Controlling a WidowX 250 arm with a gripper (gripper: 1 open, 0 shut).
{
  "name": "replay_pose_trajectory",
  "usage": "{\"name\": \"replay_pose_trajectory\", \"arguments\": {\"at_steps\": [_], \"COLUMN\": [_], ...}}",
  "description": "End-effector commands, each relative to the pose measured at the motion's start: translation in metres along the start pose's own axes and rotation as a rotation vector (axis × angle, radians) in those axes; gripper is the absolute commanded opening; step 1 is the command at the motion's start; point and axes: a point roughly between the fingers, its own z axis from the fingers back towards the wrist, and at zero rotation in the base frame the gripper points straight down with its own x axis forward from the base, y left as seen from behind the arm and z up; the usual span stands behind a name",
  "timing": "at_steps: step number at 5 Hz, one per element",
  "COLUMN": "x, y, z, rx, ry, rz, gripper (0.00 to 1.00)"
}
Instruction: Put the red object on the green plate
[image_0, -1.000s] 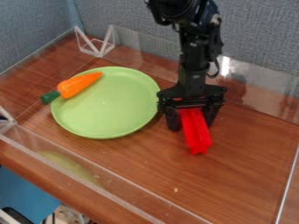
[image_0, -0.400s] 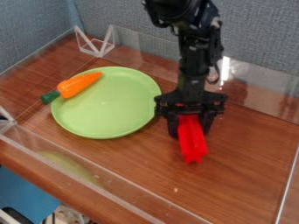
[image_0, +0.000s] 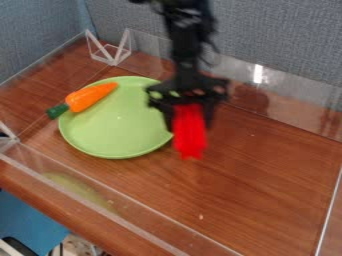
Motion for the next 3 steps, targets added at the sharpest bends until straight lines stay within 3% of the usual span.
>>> {"name": "replay_pose_trajectory", "arguments": {"at_steps": [1,2,3], "x": [0.021,0.021,0.022], "y": [0.040,0.035,0.041], "z": [0.019,0.015,0.030], "rx": [-0.038,-0.054,-0.075], "ry": [-0.051,-0.038,-0.053], "rz": [0.011,0.029,0.053], "gripper": [0.00,0.00,0.00]}}
